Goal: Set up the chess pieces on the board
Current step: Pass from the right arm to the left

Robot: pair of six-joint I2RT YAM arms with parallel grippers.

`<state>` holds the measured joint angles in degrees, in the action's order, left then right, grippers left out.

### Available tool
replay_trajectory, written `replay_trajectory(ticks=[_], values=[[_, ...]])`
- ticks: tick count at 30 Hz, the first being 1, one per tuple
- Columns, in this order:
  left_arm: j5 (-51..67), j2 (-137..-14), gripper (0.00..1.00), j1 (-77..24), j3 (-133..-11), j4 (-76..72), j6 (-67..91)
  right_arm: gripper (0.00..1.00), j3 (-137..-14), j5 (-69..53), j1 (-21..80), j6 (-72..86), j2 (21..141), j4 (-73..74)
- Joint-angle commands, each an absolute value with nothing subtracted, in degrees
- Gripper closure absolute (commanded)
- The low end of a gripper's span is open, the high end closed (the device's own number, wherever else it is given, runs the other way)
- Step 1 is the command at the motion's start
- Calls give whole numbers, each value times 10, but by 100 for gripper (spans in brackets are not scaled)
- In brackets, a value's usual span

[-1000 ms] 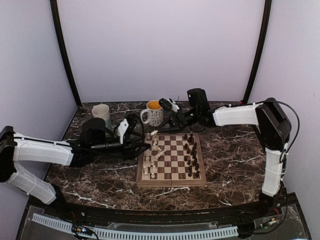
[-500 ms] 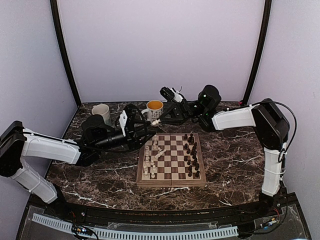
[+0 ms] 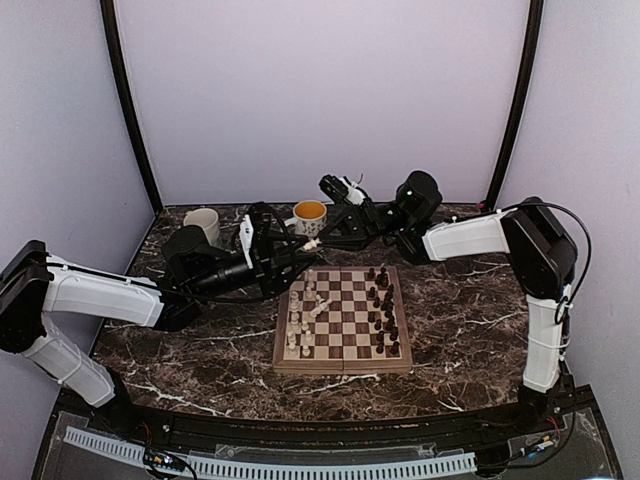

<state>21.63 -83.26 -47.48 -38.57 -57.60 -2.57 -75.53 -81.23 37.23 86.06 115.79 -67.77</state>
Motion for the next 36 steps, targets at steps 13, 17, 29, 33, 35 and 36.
replay_trajectory(ticks=[13,17,29,33,35,36], values=[[200,-840,76,-477,-411,-599,-22,84,-769,-811,372,871,1167,-718],[186,-845,76,-477,-414,-598,-20,84,-766,-809,372,871,1166,-721],[178,-848,73,-477,-420,-591,-18,82,-763,-809,373,872,1166,-726],[174,-847,79,-477,-423,-582,-18,81,-763,-809,372,872,1167,-728],[174,-845,82,-477,-426,-575,-18,79,-764,-812,372,872,1167,-729],[173,-843,83,-477,-431,-562,-16,78,-765,-813,371,872,1166,-730]])
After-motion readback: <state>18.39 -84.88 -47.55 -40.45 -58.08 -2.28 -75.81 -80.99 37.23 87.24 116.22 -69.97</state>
